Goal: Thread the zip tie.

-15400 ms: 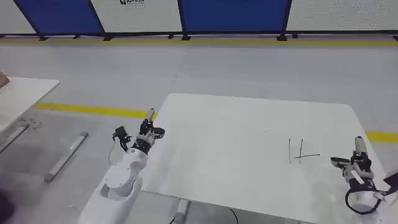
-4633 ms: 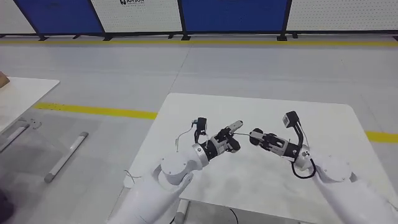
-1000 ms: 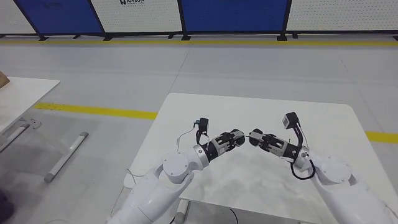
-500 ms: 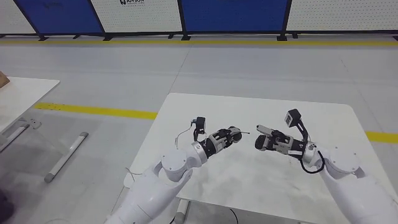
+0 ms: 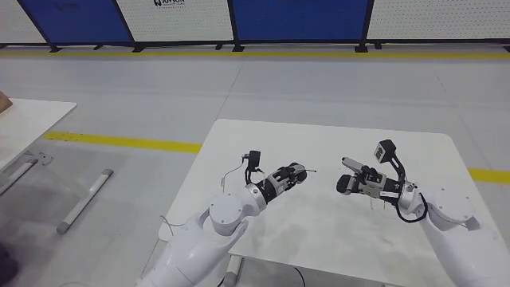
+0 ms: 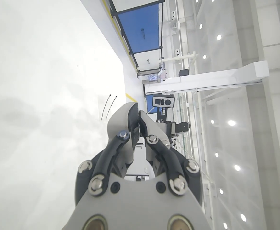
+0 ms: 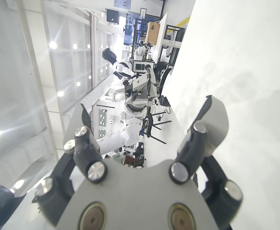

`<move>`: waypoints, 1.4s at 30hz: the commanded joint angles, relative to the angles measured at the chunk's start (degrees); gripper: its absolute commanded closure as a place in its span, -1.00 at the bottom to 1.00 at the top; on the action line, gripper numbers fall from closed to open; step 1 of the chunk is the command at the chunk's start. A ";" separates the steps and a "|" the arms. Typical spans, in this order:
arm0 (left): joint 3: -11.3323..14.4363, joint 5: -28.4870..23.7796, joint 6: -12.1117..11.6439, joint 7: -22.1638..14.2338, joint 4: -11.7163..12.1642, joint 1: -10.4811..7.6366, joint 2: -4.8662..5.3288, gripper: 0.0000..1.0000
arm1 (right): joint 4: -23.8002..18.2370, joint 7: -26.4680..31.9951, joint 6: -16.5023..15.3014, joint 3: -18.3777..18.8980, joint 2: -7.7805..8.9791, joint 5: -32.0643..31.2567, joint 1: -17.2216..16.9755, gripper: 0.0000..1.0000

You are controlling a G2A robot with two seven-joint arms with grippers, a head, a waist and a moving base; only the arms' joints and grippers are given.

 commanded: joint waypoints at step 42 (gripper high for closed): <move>-19.57 -4.00 -18.06 -9.48 -21.85 19.92 3.75 1.00 | 0.00 0.00 0.00 0.00 0.00 0.00 0.00 -1.00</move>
